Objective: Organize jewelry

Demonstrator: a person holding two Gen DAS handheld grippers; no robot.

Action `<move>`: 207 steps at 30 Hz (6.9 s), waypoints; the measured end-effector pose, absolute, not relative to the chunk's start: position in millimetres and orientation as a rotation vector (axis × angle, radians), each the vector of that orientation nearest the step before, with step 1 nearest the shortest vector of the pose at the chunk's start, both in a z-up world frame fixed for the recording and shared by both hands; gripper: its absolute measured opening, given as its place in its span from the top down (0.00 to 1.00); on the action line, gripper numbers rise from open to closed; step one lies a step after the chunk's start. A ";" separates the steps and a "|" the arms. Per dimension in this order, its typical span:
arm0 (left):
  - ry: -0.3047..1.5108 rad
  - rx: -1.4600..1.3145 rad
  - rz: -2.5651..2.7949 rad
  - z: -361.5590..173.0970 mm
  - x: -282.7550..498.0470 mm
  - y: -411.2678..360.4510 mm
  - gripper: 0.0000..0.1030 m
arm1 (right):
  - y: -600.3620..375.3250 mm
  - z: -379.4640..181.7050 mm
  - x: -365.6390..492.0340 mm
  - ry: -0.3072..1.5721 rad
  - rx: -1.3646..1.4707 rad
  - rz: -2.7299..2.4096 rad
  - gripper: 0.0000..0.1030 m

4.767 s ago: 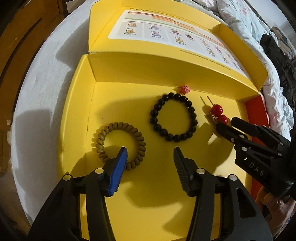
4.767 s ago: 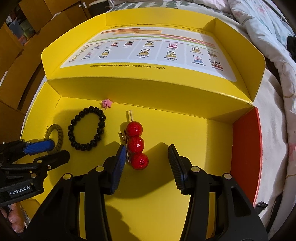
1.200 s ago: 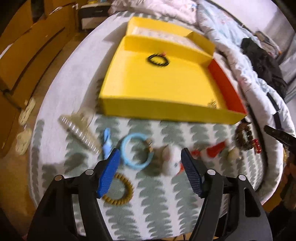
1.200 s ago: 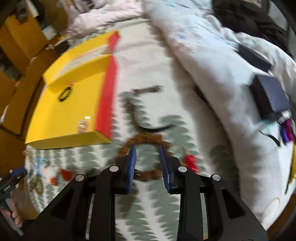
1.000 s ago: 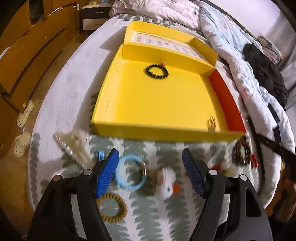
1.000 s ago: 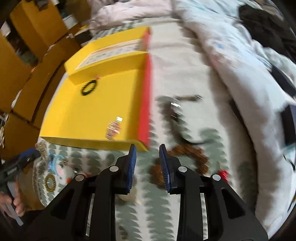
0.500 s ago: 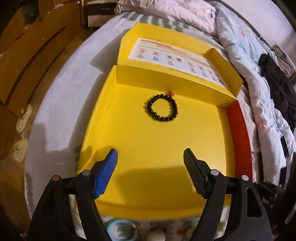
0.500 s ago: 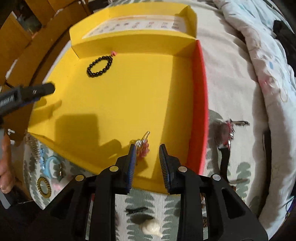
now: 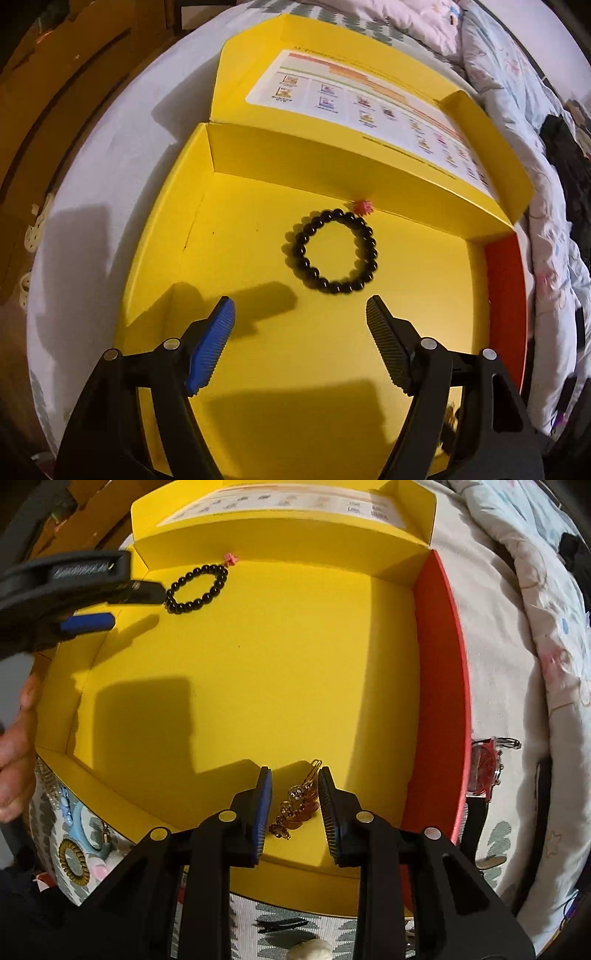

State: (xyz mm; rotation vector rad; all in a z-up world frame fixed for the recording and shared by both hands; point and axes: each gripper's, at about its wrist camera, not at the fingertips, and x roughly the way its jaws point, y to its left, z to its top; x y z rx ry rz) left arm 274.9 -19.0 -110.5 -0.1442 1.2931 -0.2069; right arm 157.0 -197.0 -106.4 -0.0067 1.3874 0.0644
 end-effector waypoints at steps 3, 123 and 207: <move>1.289 -0.130 -0.181 -113.5 279.6 -21.9 0.29 | -196.3 -108.9 156.7 1.383 0.003 0.079 0.55; 1.268 -0.081 -0.210 -123.0 295.2 -38.5 0.91 | -184.2 -104.8 142.2 1.325 -0.048 0.083 0.78; 1.119 0.272 -0.340 -103.2 -27.6 -39.8 0.46 | -403.4 -100.9 100.1 1.288 0.260 -0.217 0.71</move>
